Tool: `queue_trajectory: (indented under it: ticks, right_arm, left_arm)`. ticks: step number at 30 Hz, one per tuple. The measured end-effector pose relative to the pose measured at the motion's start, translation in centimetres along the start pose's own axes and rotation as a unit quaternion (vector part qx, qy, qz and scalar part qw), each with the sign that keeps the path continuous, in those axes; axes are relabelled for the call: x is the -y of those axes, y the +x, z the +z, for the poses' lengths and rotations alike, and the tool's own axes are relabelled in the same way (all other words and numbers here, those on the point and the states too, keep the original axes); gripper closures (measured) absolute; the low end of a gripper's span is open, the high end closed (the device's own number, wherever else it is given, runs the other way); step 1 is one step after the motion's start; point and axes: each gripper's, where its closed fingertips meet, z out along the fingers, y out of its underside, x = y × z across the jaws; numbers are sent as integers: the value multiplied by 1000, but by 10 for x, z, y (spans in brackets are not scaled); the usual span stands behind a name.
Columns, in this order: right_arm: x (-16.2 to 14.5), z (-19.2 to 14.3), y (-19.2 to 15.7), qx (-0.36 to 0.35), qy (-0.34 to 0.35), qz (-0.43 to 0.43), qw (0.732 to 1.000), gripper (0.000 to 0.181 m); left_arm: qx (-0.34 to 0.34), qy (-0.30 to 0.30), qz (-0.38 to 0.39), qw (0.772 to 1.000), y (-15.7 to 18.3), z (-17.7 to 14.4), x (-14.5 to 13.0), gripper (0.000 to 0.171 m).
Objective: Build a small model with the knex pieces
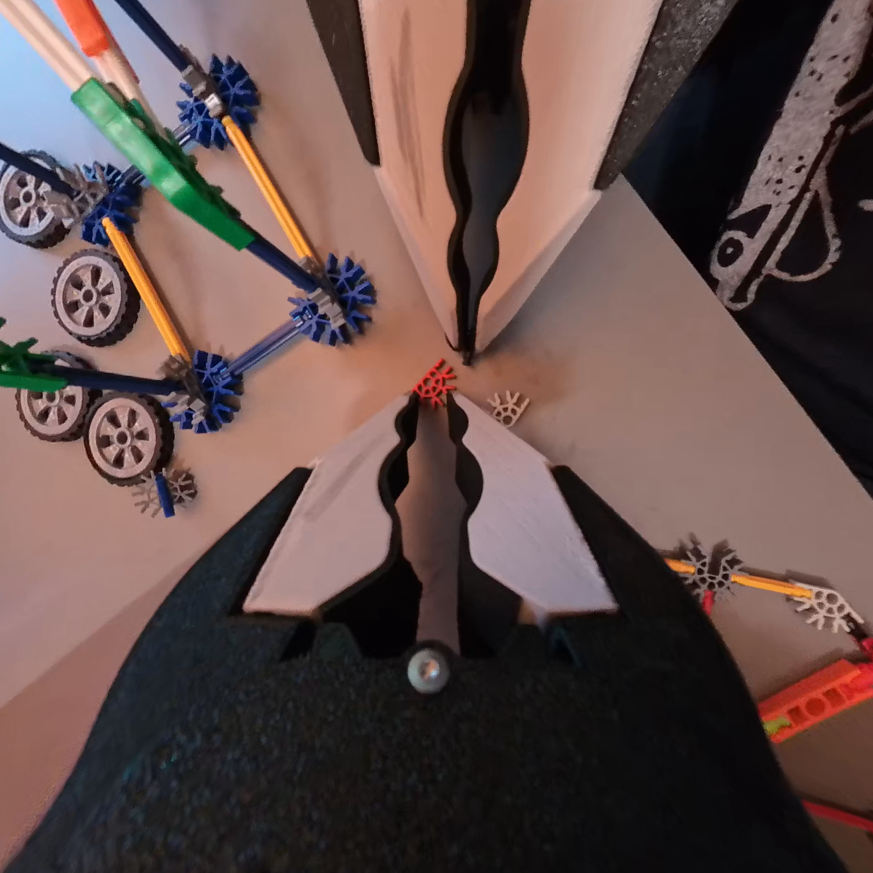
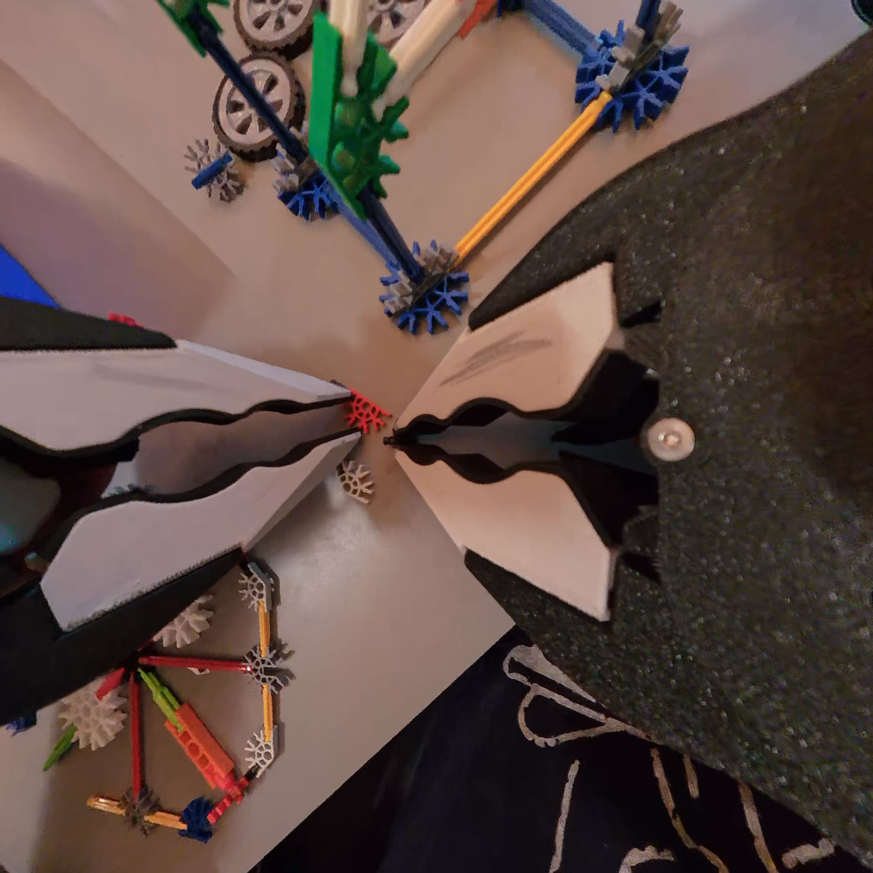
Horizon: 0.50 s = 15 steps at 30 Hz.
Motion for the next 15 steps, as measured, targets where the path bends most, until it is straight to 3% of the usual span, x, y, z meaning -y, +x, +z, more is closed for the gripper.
queue_trajectory:
  ticks: [15]
  right_arm:
    - [-9, -3, 14, -28, -6, 19, 999, 180]
  left_arm:
    - [69, -23, -82, 994, 5, 5, 9, 165]
